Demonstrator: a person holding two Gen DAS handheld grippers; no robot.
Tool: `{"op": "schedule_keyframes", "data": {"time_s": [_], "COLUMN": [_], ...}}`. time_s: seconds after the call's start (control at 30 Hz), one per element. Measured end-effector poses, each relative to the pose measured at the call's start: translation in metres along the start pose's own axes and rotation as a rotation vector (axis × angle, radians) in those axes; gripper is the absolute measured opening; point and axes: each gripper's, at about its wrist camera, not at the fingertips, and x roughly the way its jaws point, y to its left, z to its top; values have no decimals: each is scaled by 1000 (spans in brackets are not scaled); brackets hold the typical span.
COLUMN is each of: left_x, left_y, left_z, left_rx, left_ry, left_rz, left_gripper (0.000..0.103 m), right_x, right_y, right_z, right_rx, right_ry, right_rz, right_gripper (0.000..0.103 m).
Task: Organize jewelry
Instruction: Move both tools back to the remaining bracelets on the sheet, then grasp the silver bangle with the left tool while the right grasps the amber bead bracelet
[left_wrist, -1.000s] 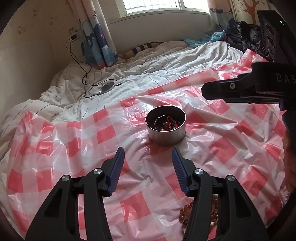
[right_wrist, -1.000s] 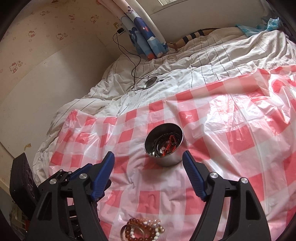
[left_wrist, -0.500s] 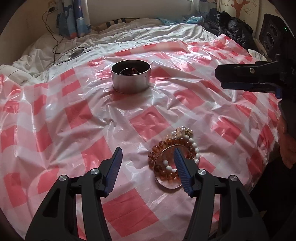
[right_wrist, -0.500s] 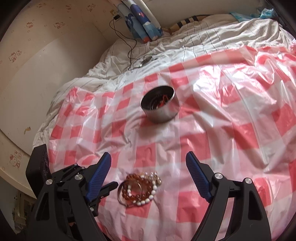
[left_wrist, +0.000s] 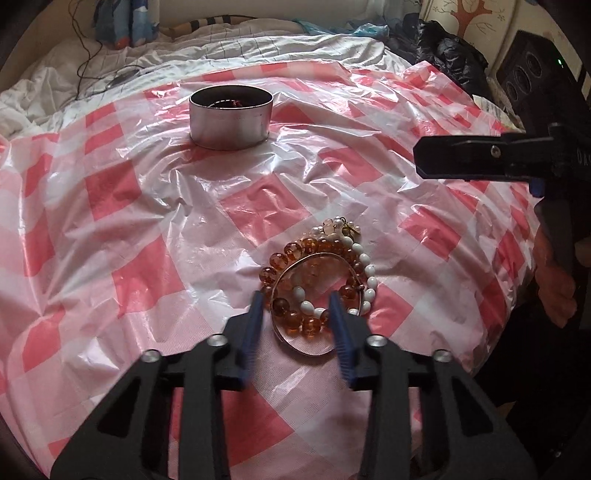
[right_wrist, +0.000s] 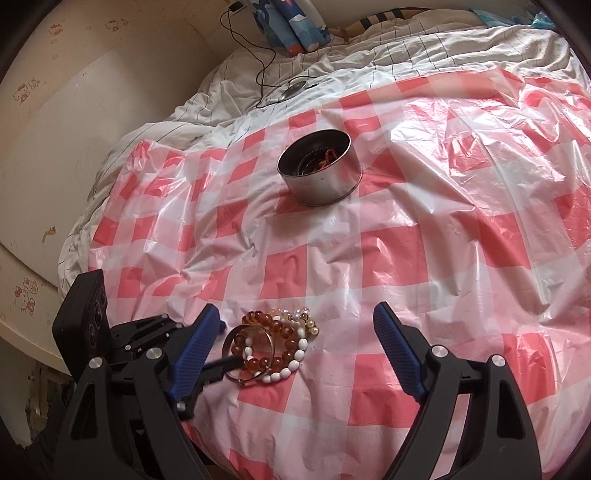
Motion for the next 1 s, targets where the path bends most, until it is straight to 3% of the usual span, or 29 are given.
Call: {"op": "schedule_keyframes", "data": {"time_s": [0.1,0.23,0.43,0.6,0.67,0.8,0.87,0.93,1.0], "left_x": [2,-3,-27,-22,-11,-1,-1,0,1], "left_y": [4,14,46,85,91,96,97,98,99], "left_z": [-1,1,10,5,1,-5,-6,-7,-8], "left_rx": [-1,-55,-195,-353,-365,-377,-380,-385,-388], "left_ry": [20,21,-64,-61,-26,11,12,13,16], "left_rz": [29,-31,-97,3,48,60,59,58,57], "left_gripper": [3,2,2,2,2,2,2,2,3], "right_x": [2,7,14,31,37,49,54,62,70], "right_y": [-1,-1,7,36,48,60,60,58,54], "right_z": [-1,-2,-6,-18,-24,-30,-32,-31,-29], "right_rx": [2,-5,-63,-205,-255,-302,-305,-295,-282], "right_ry": [6,19,40,100,109,118,117,129,139], "right_rz": [-3,-7,-35,-3,2,12,10,7,-2], "right_gripper": [83,83,83,83,82,82,77,62,56]}}
